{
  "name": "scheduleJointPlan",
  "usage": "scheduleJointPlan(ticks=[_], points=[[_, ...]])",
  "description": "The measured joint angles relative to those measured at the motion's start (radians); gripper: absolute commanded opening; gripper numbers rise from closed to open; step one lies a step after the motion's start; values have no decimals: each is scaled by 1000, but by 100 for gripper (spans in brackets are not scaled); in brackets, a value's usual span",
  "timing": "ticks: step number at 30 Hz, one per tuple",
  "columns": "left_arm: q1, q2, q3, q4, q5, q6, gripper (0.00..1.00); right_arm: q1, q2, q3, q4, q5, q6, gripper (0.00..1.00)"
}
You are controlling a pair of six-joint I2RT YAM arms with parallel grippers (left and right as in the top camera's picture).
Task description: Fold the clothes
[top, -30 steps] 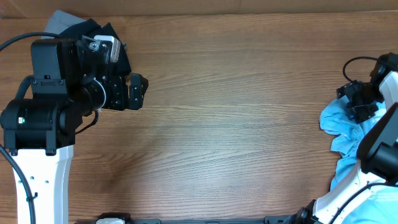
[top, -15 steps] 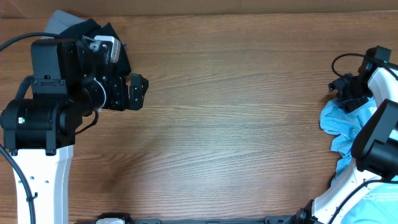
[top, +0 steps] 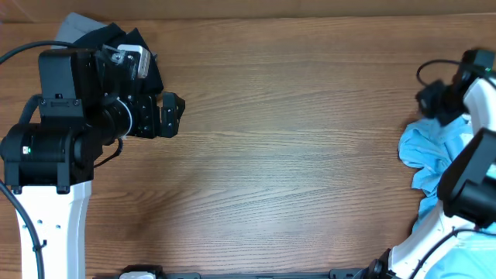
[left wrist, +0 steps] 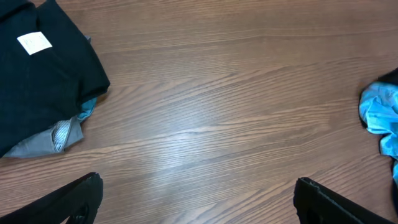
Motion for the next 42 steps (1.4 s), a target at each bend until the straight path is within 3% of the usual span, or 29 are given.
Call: scheduleJointPlan(ticks=[2, 4, 7, 10, 17, 22, 24, 26, 27, 29, 37, 42], points=[[0, 0, 0, 6, 1, 0, 100, 14, -63, 40, -2, -17, -48, 9], [0, 0, 0, 15, 10, 0, 100, 55, -175, 91, -13, -9, -87, 34], [0, 0, 1, 15, 26, 0, 100, 98, -270, 121, -76, 29, -77, 55], [0, 0, 2, 15, 34, 0, 100, 101, -287, 108, -125, 67, -43, 62], [0, 0, 2, 30, 38, 0, 100, 58, -113, -80, -80, 126, 43, 67], [0, 0, 3, 34, 38, 0, 100, 33, 2, -137, -8, 127, 66, 66], [0, 0, 3, 34, 38, 0, 100, 28, 23, -137, 19, 127, 71, 61], [0, 0, 3, 34, 40, 0, 100, 27, 31, -137, 35, 127, 76, 40], [0, 0, 3, 34, 41, 0, 100, 27, 31, -137, 45, 127, 79, 22], [0, 0, 3, 34, 41, 0, 100, 27, 31, -138, 63, 126, 80, 4], [0, 0, 3, 37, 41, 0, 100, 60, 31, -108, 76, -6, -5, 4], [0, 0, 3, 56, 40, 0, 100, 253, -22, -67, 77, -118, -125, 4]])
